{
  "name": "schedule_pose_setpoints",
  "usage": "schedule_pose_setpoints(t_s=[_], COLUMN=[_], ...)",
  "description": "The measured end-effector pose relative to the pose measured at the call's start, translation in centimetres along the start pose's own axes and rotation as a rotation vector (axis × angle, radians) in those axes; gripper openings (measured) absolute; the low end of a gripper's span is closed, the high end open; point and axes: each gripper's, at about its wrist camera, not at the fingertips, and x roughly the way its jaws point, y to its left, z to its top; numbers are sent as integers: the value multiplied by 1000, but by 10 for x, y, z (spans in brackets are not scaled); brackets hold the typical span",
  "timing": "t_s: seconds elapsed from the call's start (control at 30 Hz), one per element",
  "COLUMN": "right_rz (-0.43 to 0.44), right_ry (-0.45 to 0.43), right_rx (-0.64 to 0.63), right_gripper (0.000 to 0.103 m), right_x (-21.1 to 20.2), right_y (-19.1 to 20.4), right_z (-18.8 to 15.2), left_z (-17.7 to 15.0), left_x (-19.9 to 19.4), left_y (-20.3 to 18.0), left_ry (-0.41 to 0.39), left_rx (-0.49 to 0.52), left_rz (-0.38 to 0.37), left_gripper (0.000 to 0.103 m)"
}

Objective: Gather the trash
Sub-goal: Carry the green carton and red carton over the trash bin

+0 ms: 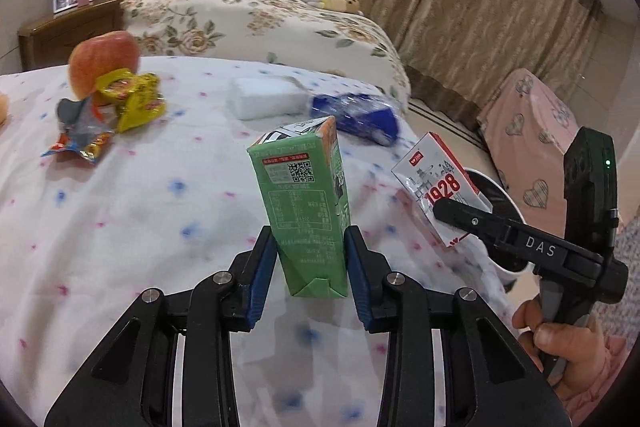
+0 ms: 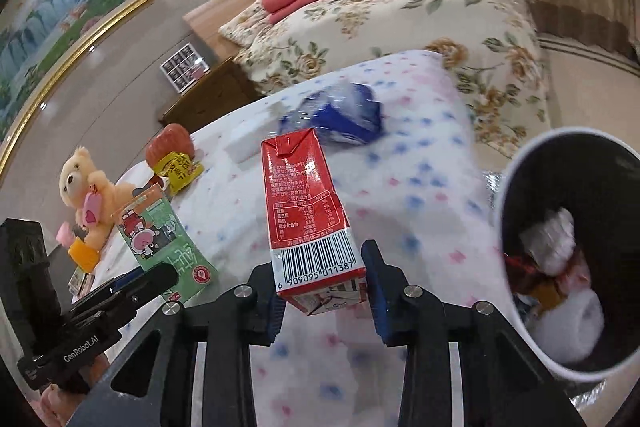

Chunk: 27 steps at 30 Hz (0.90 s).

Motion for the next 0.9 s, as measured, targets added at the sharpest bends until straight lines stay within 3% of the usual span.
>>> schedule_pose_setpoints(t_s=[0.9], right_rz=[-140], right_ry=[-104], right_rx=[171], right_gripper=[35], right_x=[-80], right_y=[-89], right_z=[-22], left_z=[-6], left_x=[17], left_y=[-114], left_ry=[43], left_rx=[173], left_rz=[-141], left_gripper=[33])
